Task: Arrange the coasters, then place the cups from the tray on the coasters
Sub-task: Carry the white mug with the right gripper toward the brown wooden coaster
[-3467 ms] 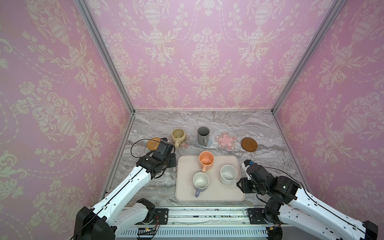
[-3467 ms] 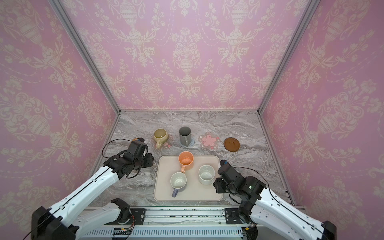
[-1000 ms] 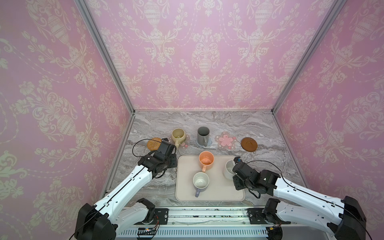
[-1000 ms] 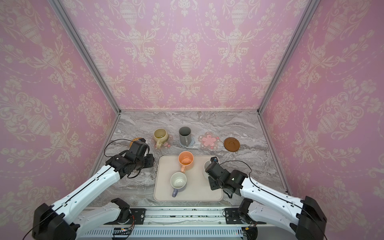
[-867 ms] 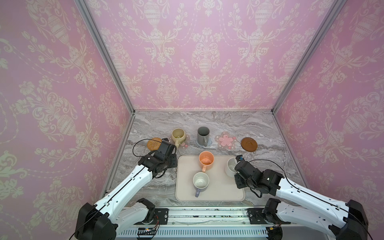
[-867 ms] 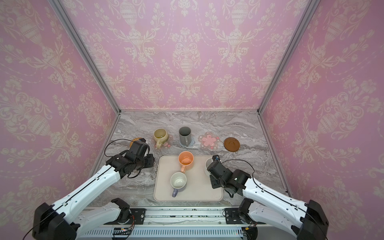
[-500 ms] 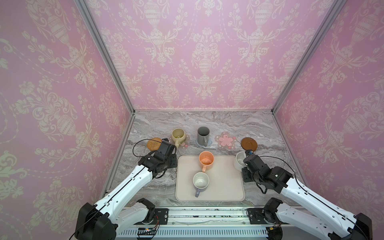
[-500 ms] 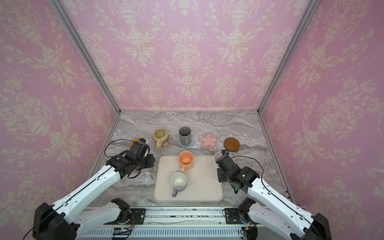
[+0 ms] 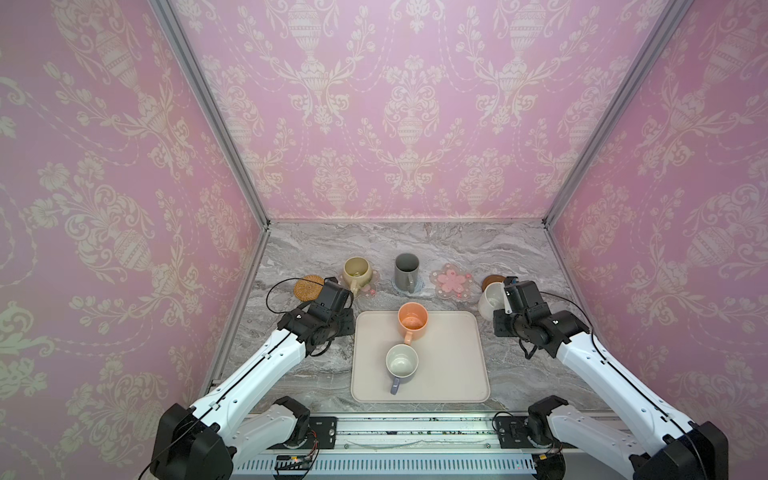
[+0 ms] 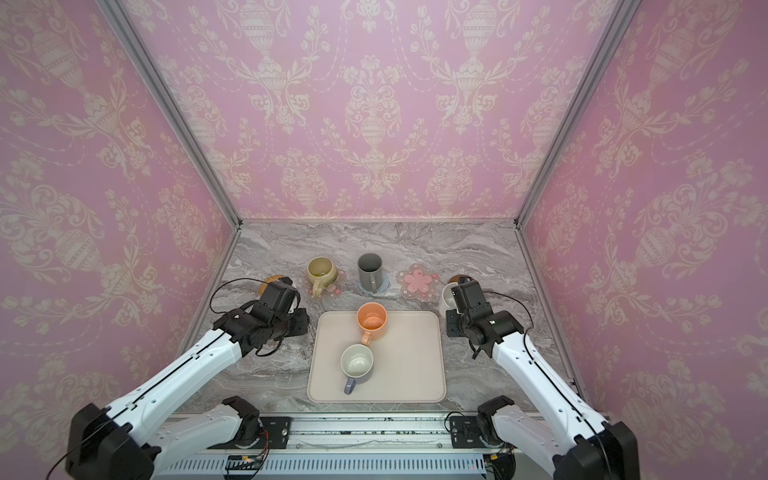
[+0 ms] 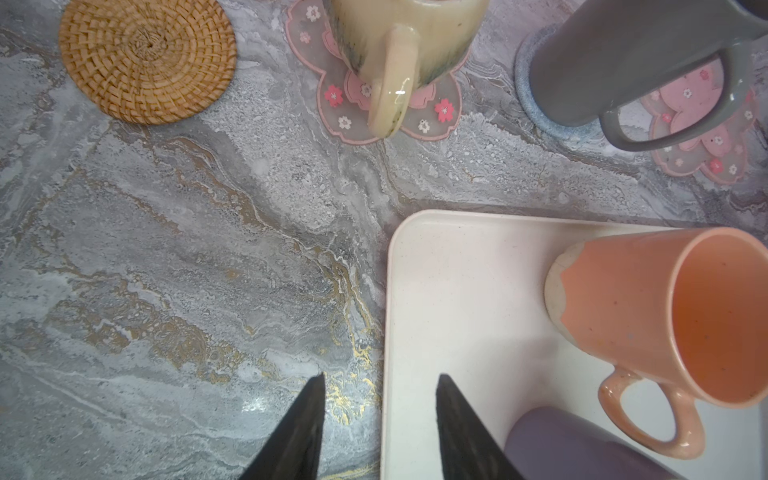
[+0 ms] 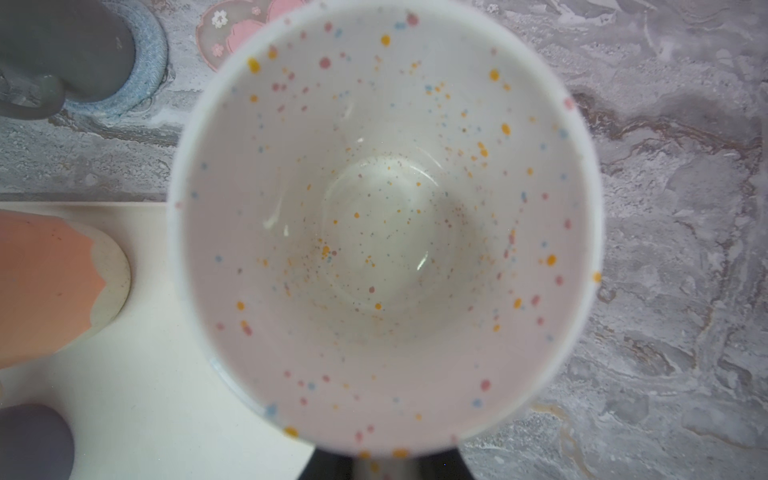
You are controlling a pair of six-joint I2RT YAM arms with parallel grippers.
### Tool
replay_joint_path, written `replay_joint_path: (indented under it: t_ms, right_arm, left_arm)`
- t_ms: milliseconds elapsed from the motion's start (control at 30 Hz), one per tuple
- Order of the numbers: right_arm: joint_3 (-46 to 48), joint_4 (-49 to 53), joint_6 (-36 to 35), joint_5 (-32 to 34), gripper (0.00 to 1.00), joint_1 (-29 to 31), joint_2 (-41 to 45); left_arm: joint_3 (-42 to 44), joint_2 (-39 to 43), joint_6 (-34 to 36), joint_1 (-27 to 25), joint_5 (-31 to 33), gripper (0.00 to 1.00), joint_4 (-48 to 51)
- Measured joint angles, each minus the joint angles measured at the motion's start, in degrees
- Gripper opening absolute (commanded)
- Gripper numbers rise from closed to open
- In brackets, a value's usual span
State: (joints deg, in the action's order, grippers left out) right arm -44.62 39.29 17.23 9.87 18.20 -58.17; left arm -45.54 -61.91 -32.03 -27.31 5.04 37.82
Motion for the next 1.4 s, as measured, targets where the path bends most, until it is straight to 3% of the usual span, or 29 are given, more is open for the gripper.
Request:
replay_joint_path:
  t_ms: [633,1033,1400]
  right_arm:
    - [-6.43,-8.2,-7.04,-5.92,0.0,-15.41,-15.43]
    - [-12.35,-13.35,-10.84,-7.21,0.0,-17.97,-26.93]
    - [-14.56,-13.53,-12.79,-7.04,0.0,-18.23,-31.71]
  left_arm:
    - [-0.04,-2.78,1.07,0.13,-2.4,0.48,-4.02]
    - [-0.07,-6.12,1.14,0.61,-3.28,0.48,-5.05]
    - [-0.72,-6.88,1.14,0.94,-3.26,0.48,-5.09]
